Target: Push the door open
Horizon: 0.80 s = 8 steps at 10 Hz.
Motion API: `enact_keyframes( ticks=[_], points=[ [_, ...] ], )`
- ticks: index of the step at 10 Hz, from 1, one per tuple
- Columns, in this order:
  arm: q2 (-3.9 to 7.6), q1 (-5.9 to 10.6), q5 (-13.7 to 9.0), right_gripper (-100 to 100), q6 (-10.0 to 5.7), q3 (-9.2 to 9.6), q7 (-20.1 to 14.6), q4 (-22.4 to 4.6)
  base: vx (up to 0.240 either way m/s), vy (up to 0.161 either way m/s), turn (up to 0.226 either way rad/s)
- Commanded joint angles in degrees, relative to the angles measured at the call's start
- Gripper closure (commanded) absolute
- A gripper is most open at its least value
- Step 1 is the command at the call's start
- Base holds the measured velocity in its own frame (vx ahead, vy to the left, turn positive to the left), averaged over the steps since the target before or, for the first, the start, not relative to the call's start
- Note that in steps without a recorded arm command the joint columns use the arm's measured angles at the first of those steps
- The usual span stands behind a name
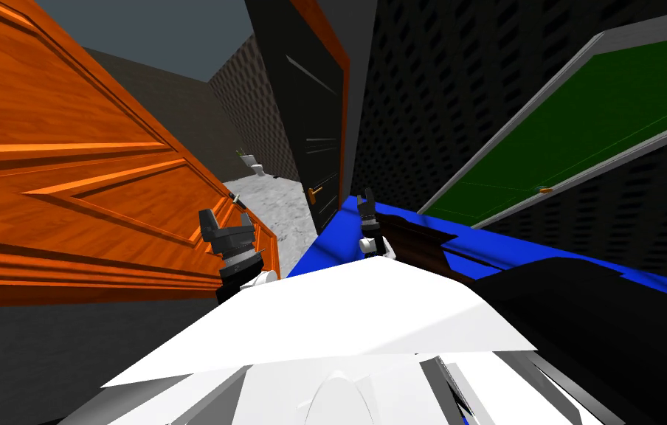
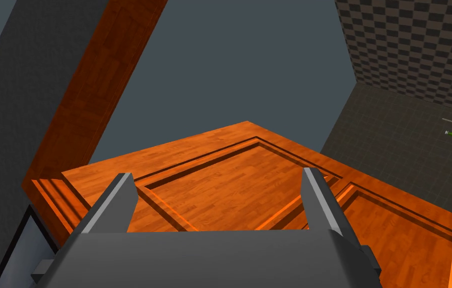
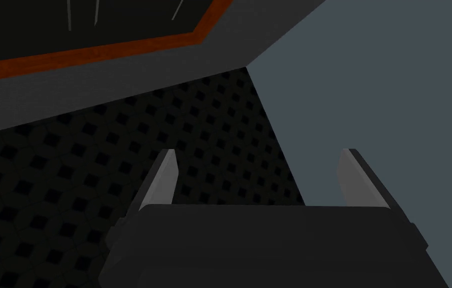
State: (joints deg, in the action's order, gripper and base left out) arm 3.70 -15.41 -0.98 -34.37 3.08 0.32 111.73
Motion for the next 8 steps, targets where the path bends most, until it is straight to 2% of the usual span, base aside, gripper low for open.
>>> enact_keyframes(
  ticks=[1,3,4,8],
  points=[
    [-0.05,1.58,0.17,-100,0.64,1.02,-0.27,-2.22,0.1,-0.057,0.065],
    [0.16,3.62,0.19,-100,1.0,2.02,-0.84,-5.39,0.088,-0.068,0.067],
    [0.16,3.62,0.19,-100,1.0,2.02,-0.84,-5.61,0.066,-0.058,0.026],
    [0.46,7.98,0.25,-100,1.77,4.15,-2.04,-12.79,0.068,-0.06,0.068]
  ],
)
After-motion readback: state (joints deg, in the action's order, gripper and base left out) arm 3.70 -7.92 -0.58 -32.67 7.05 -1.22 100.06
